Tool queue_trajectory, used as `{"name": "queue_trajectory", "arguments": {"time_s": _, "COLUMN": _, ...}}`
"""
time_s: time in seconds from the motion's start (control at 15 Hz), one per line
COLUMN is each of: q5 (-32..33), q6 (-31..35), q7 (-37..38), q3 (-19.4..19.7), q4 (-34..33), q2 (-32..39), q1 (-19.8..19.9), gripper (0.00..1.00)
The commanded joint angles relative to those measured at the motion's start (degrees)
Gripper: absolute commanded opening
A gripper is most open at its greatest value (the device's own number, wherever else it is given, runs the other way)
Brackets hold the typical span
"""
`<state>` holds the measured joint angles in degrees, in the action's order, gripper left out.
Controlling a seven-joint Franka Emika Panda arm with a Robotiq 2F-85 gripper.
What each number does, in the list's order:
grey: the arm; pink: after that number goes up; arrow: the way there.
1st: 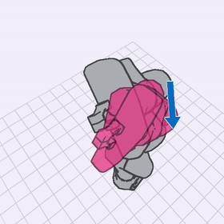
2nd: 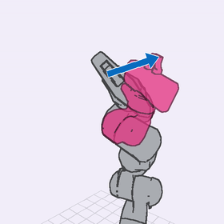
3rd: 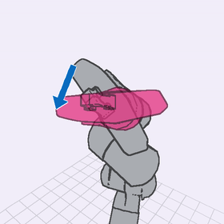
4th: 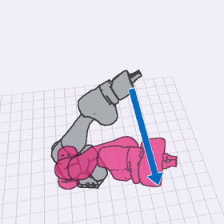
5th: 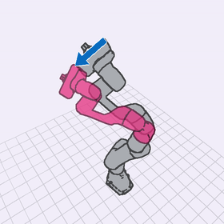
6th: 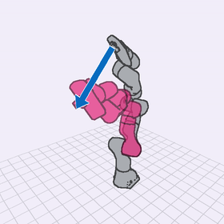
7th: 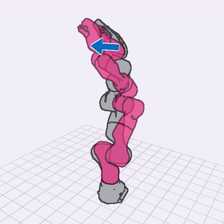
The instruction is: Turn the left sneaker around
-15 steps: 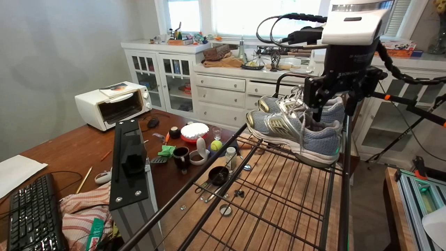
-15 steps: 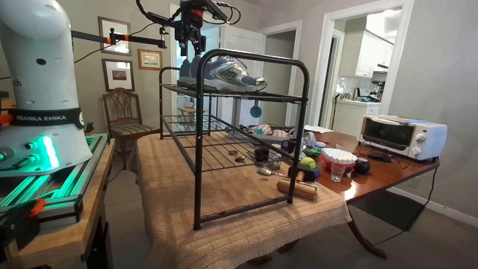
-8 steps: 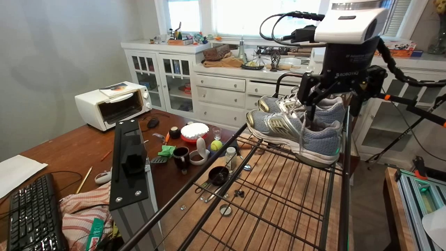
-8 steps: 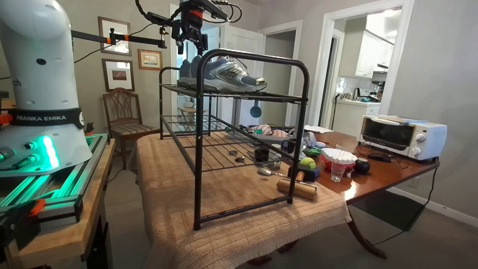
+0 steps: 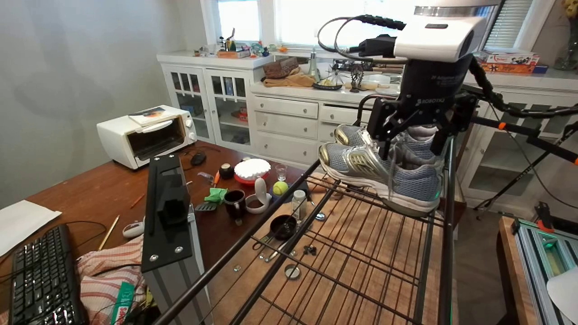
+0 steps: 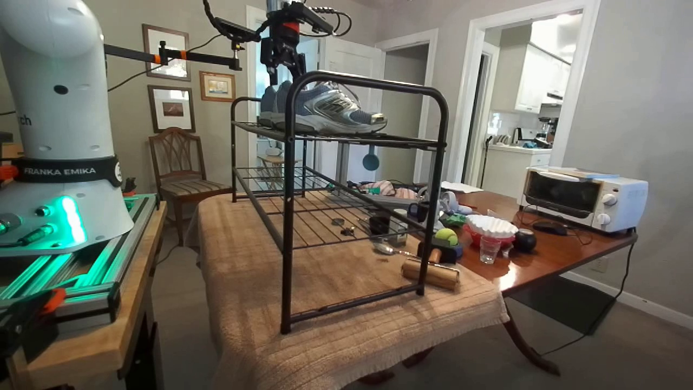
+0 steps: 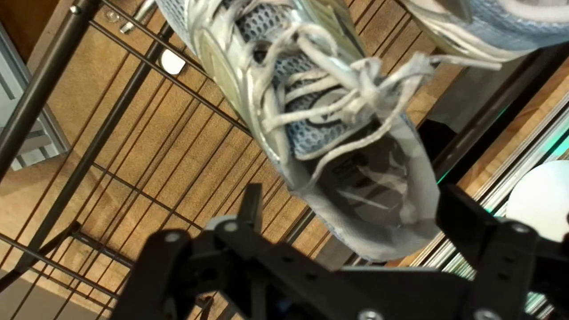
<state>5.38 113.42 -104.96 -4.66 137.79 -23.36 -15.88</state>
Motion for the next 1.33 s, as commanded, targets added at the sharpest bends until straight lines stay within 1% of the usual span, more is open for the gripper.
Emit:
{"name": "queue_trajectory", "arguments": {"time_s": 0.0, "q5": 0.9, "q6": 0.6, "q7": -4.9, "q3": 0.1, "q4": -1.6, "q2": 2.4, "q1": -0.1, "gripper": 1.0}}
{"name": "queue_trajectory", "arguments": {"time_s": 0.2, "q5": 2.3, "q6": 1.4, "q7": -7.2, "q3": -0.5, "q4": -1.7, "q2": 3.2, "q1": 0.3, "gripper": 1.0}}
{"name": "queue_trajectory", "arguments": {"time_s": 0.73, "q5": 2.6, "q6": 6.3, "q7": -6.0, "q3": -1.4, "q4": -0.7, "q2": 4.4, "q1": 0.8, "gripper": 1.0}}
{"name": "queue_trajectory", "arguments": {"time_s": 0.8, "q5": 2.6, "q6": 6.8, "q7": -6.0, "q3": -1.4, "q4": -0.7, "q2": 4.6, "q1": 0.8, "gripper": 0.98}}
{"name": "queue_trajectory", "arguments": {"time_s": 0.87, "q5": 2.7, "q6": 6.9, "q7": -6.0, "q3": -1.5, "q4": -0.7, "q2": 4.8, "q1": 0.9, "gripper": 0.93}}
{"name": "queue_trajectory", "arguments": {"time_s": 0.93, "q5": 2.7, "q6": 7.1, "q7": -6.2, "q3": -1.6, "q4": -0.6, "q2": 5.0, "q1": 0.9, "gripper": 0.73}}
{"name": "queue_trajectory", "arguments": {"time_s": 1.0, "q5": 2.7, "q6": 7.1, "q7": -6.7, "q3": -1.5, "q4": -0.7, "q2": 5.1, "q1": 0.9, "gripper": 0.7}}
{"name": "queue_trajectory", "arguments": {"time_s": 1.07, "q5": 2.8, "q6": 6.9, "q7": -7.3, "q3": -1.4, "q4": -0.8, "q2": 5.2, "q1": 0.9, "gripper": 0.6}}
{"name": "queue_trajectory", "arguments": {"time_s": 1.27, "q5": 4.0, "q6": 5.7, "q7": -12.1, "q3": -1.1, "q4": -1.2, "q2": 5.3, "q1": 0.7, "gripper": 0.37}}
